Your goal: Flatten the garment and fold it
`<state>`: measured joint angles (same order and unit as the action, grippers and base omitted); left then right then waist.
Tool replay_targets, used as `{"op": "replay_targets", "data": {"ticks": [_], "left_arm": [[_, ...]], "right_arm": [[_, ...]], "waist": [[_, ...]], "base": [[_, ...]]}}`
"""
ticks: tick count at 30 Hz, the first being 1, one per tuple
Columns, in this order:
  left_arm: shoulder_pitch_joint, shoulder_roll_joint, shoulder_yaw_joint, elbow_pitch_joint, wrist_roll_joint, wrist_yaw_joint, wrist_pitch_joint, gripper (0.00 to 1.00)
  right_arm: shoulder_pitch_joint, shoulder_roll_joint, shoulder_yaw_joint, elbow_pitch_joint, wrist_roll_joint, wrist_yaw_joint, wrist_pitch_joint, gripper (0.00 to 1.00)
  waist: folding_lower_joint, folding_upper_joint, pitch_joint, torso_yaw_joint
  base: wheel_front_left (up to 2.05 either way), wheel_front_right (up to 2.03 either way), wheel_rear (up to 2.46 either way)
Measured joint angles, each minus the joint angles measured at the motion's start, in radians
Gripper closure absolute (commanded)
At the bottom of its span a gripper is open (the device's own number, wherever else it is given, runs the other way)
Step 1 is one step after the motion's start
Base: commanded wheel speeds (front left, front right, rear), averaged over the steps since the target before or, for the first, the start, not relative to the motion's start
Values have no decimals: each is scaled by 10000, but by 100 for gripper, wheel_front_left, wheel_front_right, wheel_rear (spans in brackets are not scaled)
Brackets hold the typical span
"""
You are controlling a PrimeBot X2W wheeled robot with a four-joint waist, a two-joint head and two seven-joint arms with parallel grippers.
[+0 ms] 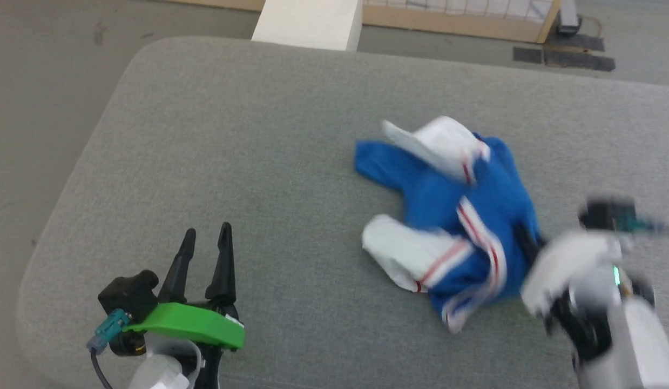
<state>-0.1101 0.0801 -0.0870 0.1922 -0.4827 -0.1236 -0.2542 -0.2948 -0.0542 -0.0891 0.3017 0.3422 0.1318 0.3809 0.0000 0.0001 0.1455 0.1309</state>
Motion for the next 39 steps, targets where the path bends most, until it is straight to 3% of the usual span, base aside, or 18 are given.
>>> {"op": "replay_targets", "data": {"ticks": [6,7,8,13,18,21,24,30,35,38,39], "left_arm": [[128,84,-115,96,0,0,10,0],[153,123,-107,104,-2,0,21,0],[172,150,-107,109,-2,0,42,0],[228,161,-192,146,-38,6,330,0],[-76,125,-587,81,-105,174,1281,0],[-811,33,-1204,102,-199,257,2529,0],[-1745,-136,-2075,420,-441,445,4477,0],[-3057,-205,-3549,1346,-460,546,7806,0],[-3272,153,-3797,1906,-261,968,9200,0],[-3265,276,-3764,1912,-357,932,9436,0],[-3261,267,-3766,1862,-453,865,9432,8]], "right_arm": [[2371,-2,96,15,1179,2,88,100],[2418,-2,211,8,1494,0,10,60],[2434,-2,311,6,1745,0,-117,0],[2427,71,391,-332,2546,0,-1505,0],[2190,52,-1039,-840,1998,0,-2443,0],[2148,44,-1893,-1110,1582,0,-2477,0],[2147,40,-2420,-1340,1308,0,-2261,0],[2135,38,-2311,-1404,1398,0,-2067,0],[2109,46,-1883,-1365,1693,0,-2420,0],[2109,44,-1814,-1269,1760,0,-2614,0],[2109,46,-1802,-1218,1812,0,-2679,0]], "waist": [[0,0,-285,-282],[0,0,-312,-333],[0,0,-330,-368],[0,0,-509,-472],[0,0,-698,-539],[0,0,-762,-602],[0,-1,-745,-711],[0,0,-513,-1107],[0,0,-233,-1579],[0,0,-28,-1809],[0,0,45,-1872]], "base": [[0,0,0],[0,0,0],[0,0,0],[0,0,0],[0,0,0],[0,0,0],[0,0,0],[0,0,0],[0,0,0],[0,0,0],[0,0,0]]}}
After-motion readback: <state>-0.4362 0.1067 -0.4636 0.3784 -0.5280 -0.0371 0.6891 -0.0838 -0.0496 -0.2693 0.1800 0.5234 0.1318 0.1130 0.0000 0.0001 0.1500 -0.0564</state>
